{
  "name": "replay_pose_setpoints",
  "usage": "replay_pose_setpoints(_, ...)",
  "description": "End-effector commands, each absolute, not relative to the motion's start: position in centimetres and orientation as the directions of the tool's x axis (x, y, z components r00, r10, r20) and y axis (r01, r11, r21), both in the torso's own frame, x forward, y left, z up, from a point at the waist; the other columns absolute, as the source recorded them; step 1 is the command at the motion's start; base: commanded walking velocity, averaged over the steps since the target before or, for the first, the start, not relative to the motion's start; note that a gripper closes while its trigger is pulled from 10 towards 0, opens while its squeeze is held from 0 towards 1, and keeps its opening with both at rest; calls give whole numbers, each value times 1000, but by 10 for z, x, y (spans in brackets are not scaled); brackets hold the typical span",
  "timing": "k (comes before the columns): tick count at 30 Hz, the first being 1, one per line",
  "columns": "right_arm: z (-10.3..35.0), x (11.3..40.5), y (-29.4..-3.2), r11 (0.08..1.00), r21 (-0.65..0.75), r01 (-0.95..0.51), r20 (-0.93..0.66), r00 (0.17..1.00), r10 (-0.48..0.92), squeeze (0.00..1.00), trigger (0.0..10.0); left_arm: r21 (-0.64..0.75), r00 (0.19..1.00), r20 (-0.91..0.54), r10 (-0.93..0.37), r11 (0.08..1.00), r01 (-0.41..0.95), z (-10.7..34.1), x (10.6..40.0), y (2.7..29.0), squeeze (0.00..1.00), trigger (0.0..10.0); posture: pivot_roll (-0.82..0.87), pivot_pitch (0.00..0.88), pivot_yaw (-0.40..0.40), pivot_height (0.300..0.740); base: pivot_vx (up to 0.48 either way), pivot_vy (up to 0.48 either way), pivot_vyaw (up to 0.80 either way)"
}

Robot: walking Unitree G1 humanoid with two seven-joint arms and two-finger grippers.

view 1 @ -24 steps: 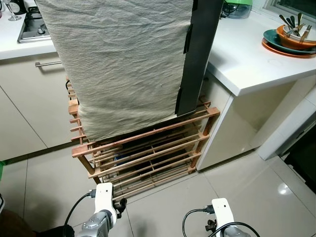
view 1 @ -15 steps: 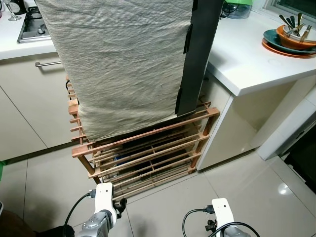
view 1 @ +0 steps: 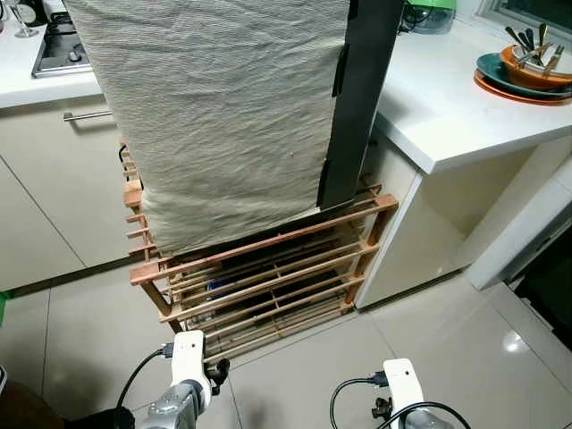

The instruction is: Clothes washing

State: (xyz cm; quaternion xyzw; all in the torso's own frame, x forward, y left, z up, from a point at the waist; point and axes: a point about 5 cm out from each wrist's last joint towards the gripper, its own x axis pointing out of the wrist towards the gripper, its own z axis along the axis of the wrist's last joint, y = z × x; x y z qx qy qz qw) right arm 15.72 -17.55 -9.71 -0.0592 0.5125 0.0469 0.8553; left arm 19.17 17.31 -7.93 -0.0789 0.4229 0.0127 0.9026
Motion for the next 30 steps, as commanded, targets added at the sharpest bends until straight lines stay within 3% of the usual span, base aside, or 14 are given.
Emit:
replay_pose_setpoints(1, -102, 149, -174, 968, -6, 252, -921, 376, -104, 0, 10000, 107, 421, -907, 7, 971, 214, -89, 181, 173, 0, 10000, -136, 0, 90, 740, 0, 0, 0)
replay_pose_setpoints(22, -102, 149, -173, 970, -5, 245, -920, 379, -100, 0, 10000, 107, 423, -906, 6, 971, 214, -88, 181, 173, 0, 10000, -136, 0, 90, 740, 0, 0, 0)
replay_pose_setpoints(25, -101, 151, -166, 989, -3, 150, -891, 449, -70, 0, 10000, 119, 474, -880, 25, 978, 169, -81, 195, 174, 0, 10000, -122, 0, 75, 740, 0, 0, 0)
replay_pose_setpoints(30, -99, 156, -169, 989, 4, 151, -877, 475, -69, 0, 10000, 116, 505, -862, 29, 983, 141, -78, 201, 174, 0, 10000, -123, 0, 70, 740, 0, 0, 0)
